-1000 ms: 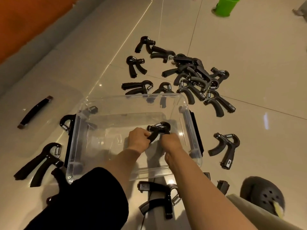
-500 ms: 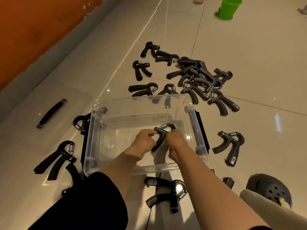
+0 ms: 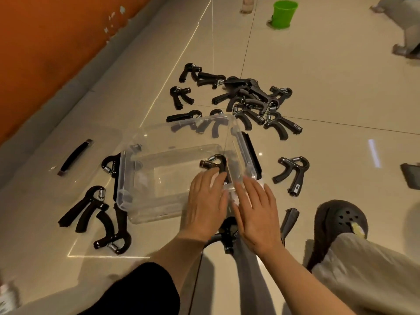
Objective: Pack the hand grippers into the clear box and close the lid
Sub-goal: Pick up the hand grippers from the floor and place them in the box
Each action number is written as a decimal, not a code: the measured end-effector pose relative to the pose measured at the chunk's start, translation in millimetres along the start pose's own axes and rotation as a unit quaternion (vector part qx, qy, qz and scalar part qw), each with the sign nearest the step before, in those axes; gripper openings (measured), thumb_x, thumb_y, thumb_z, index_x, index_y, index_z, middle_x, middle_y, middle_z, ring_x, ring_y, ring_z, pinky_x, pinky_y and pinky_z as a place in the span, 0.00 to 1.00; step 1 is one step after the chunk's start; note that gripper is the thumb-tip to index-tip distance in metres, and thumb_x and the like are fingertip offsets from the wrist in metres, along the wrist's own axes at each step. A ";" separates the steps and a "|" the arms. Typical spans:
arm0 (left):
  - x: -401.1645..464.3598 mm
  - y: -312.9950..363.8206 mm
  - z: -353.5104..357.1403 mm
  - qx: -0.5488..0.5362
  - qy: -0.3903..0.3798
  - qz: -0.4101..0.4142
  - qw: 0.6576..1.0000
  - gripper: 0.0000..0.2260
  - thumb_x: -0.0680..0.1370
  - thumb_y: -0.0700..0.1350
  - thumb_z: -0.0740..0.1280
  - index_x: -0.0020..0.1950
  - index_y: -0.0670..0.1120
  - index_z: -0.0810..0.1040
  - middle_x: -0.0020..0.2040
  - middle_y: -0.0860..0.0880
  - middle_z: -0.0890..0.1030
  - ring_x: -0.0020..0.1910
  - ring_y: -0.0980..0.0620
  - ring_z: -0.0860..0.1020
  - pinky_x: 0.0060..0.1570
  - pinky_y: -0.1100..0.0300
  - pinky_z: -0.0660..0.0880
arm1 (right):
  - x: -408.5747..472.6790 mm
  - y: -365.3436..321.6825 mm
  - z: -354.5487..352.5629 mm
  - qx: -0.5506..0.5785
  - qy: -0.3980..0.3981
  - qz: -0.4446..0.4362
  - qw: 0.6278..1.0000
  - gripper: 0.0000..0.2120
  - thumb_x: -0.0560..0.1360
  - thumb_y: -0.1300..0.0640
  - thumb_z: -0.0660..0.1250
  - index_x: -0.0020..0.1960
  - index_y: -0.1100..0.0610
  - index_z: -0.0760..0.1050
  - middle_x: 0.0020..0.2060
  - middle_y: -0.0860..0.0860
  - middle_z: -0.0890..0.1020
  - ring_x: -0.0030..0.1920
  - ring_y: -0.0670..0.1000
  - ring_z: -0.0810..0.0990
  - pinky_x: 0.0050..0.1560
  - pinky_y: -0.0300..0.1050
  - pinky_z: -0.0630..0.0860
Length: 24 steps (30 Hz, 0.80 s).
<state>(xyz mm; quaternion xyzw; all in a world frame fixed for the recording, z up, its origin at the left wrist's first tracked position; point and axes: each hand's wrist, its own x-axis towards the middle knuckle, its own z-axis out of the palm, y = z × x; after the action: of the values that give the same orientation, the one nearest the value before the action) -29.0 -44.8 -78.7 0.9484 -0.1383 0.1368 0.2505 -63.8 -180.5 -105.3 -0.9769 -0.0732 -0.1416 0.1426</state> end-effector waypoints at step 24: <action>-96.1 34.2 102.9 -0.003 -0.263 -0.067 0.962 0.19 0.78 0.48 0.64 0.67 0.44 0.70 0.63 0.45 0.72 0.63 0.46 0.72 0.62 0.53 0.70 | -92.4 72.0 28.3 -0.141 -0.234 0.063 0.960 0.10 0.61 0.63 0.75 0.40 0.58 0.77 0.37 0.55 0.81 0.43 0.57 0.79 0.44 0.49 0.76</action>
<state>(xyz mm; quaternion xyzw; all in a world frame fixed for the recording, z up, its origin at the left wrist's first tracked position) -109.6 -107.6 -181.5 0.9574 -0.1355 -0.1355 0.2163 -131.0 -249.8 -177.3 -0.9956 -0.0223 0.0910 -0.0087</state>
